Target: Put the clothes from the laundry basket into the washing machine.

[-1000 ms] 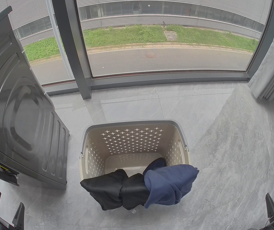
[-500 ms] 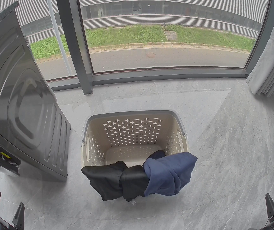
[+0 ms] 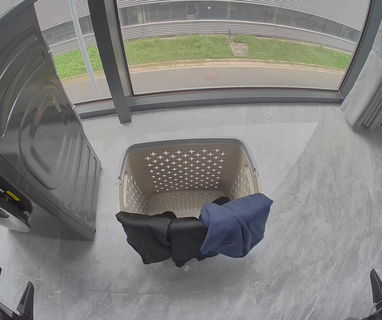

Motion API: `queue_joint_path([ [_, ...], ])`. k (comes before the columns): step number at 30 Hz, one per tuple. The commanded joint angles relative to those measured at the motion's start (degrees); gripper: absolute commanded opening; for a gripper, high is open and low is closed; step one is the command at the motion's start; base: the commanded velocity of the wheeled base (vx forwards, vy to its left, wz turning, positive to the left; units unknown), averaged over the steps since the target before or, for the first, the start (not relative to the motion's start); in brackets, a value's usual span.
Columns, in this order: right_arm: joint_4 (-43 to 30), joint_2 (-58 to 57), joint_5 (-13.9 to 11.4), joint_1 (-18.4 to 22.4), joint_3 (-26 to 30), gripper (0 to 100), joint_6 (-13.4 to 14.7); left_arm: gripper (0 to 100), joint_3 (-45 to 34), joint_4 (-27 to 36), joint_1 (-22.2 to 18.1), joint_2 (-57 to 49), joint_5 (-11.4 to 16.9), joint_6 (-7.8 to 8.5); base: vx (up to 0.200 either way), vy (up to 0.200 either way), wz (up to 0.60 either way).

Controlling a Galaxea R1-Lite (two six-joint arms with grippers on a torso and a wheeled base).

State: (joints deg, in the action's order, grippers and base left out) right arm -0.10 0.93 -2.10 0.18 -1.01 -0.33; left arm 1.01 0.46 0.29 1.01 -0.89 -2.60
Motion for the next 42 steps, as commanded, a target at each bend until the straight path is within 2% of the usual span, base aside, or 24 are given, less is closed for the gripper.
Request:
queue_joint_path([
  [1,0.0,-0.1,0.0,0.0,0.9,100,0.0,100,-0.8,0.0,0.0,-0.8,0.0,-0.04,0.000,0.200,0.00],
  [18,0.0,-0.1,0.0,0.0,0.9,100,0.0,100,-0.8,0.0,0.0,-0.8,0.0,-0.04,0.000,0.200,0.00],
  [24,-0.1,-0.1,0.0,0.0,0.9,100,0.0,100,-0.8,0.0,0.0,-0.8,0.0,-0.04,0.000,0.000,0.00],
  [34,0.0,-0.1,0.0,0.0,0.9,100,0.0,100,-0.8,0.0,0.0,-0.8,0.0,-0.04,-0.200,0.000,0.00],
  [42,0.0,-0.1,0.0,0.0,0.9,100,-0.1,100,-0.8,0.0,0.0,-0.8,0.0,-0.04,0.000,0.000,0.00],
])
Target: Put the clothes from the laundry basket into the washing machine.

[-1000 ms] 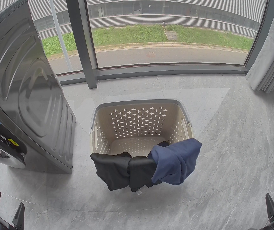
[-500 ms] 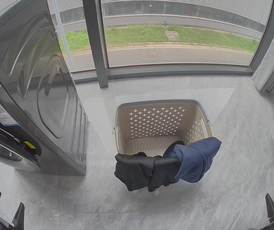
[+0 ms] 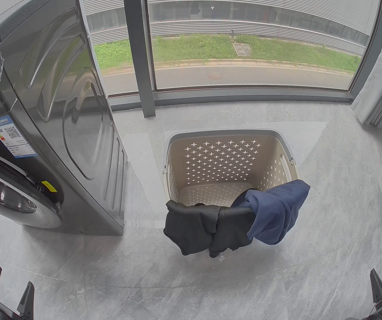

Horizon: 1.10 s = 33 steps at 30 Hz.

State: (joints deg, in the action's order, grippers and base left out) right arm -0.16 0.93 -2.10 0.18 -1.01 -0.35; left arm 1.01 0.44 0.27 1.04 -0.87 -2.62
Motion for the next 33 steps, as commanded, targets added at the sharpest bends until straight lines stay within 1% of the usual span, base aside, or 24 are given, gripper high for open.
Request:
queue_joint_path([
  [1,0.1,-0.1,0.0,0.0,0.9,100,-0.1,100,-0.8,0.0,0.0,-0.9,0.0,-0.02,0.000,0.200,0.00],
  [28,0.1,-0.1,0.0,0.0,0.9,100,-0.1,100,-0.8,0.0,0.0,-0.9,0.0,-0.02,0.000,0.200,0.00],
  [33,0.0,-0.1,0.0,0.0,0.9,100,0.0,100,-0.8,0.0,0.0,-0.9,0.0,-0.02,0.000,0.000,0.00],
])
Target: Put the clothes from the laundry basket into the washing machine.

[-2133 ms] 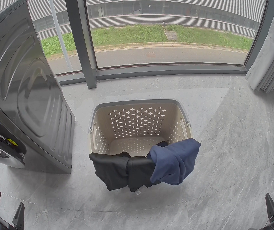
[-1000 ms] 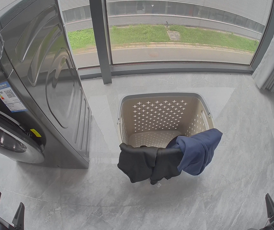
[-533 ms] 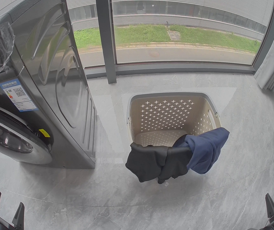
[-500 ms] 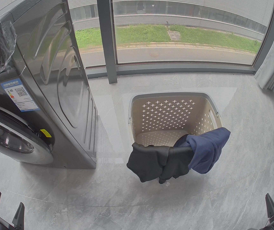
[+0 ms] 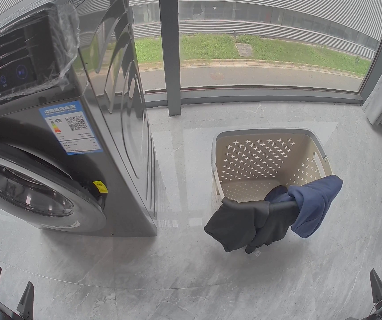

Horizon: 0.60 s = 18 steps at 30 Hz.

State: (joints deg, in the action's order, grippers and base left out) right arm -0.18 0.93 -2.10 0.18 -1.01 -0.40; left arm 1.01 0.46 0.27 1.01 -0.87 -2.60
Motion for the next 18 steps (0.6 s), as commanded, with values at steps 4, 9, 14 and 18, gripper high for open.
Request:
queue_joint_path([
  [4,0.0,-0.1,0.0,0.0,0.9,100,0.0,100,-0.8,0.0,0.0,-0.8,0.0,-0.04,-0.200,0.000,0.00],
  [9,0.1,-0.1,0.0,0.0,0.9,100,0.0,100,-0.8,0.0,0.0,-0.8,0.0,-0.04,-0.200,0.000,0.00],
  [14,0.0,-0.1,0.0,0.0,0.9,100,0.0,100,-0.8,0.0,0.0,-0.8,0.0,-0.04,-0.120,0.000,0.00],
  [18,0.0,-0.1,0.0,0.0,0.9,100,0.1,100,-0.8,0.0,0.0,-0.8,0.0,-0.04,0.000,0.000,0.00],
])
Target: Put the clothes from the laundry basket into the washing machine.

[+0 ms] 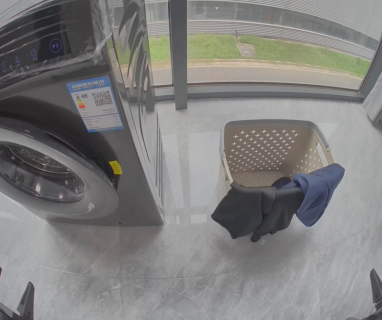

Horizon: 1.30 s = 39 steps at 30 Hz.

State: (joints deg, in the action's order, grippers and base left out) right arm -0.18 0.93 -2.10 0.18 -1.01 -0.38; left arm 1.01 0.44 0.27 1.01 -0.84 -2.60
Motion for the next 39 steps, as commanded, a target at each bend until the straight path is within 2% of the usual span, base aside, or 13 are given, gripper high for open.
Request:
queue_joint_path([
  [1,0.0,-0.1,0.0,0.0,0.9,100,-0.1,100,-0.8,0.0,0.0,-0.8,0.0,-0.04,0.000,0.000,0.00],
  [6,0.0,-0.1,0.0,0.0,0.9,100,-0.1,100,-0.8,0.0,0.0,-0.8,0.0,-0.04,0.000,0.000,0.00],
  [30,0.0,-0.1,0.0,0.0,0.9,100,-0.1,100,-0.8,0.0,0.0,-0.8,0.0,-0.04,0.000,0.200,0.00],
  [39,0.0,-0.1,0.0,0.0,0.9,100,-0.1,100,-0.8,0.0,0.0,-0.8,0.0,-0.04,0.000,0.000,0.00],
])
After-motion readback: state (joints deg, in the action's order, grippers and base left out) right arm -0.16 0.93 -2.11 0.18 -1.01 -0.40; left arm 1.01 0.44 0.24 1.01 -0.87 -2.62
